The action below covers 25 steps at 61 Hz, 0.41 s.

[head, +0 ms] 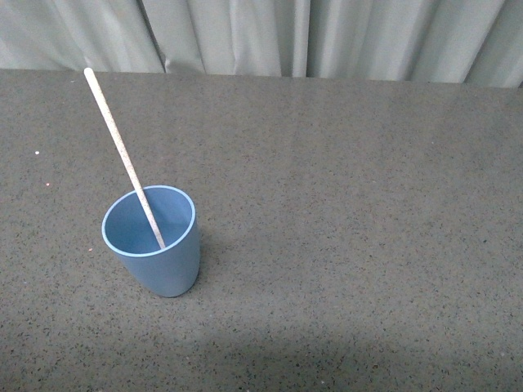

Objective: Transfer chopsticks to blue cup

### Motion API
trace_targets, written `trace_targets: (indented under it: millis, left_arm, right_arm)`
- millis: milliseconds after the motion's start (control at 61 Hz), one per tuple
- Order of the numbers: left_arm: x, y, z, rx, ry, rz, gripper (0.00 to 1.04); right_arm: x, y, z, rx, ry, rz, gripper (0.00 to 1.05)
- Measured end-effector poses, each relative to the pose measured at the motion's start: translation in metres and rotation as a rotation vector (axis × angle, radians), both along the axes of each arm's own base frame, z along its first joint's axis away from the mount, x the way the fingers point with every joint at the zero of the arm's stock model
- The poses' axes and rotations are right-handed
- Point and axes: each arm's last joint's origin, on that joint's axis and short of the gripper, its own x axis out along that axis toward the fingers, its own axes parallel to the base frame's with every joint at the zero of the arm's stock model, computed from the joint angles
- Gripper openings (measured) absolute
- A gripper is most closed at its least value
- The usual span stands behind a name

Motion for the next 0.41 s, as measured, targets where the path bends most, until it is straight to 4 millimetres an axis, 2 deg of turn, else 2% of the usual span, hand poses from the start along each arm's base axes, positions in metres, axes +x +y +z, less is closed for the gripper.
trace_targets:
  millis: [98,148,213,410]
  left_arm:
    - [0.0,0.0,0.0,0.0,0.0,0.0,0.98]
    - [0.0,0.0,0.0,0.0,0.0,0.0,0.98]
    - [0.0,0.0,0.0,0.0,0.0,0.0,0.98]
    - [0.0,0.0,0.0,0.0,0.0,0.0,0.98]
  right_arm:
    - [0.0,0.0,0.0,0.0,0.0,0.0,0.92]
    - [0.0,0.0,0.0,0.003,0.0,0.0,0.97]
    - [0.0,0.0,0.0,0.003,0.0,0.0,0.95]
    - [0.0,0.0,0.0,0.003,0.0,0.0,0.95]
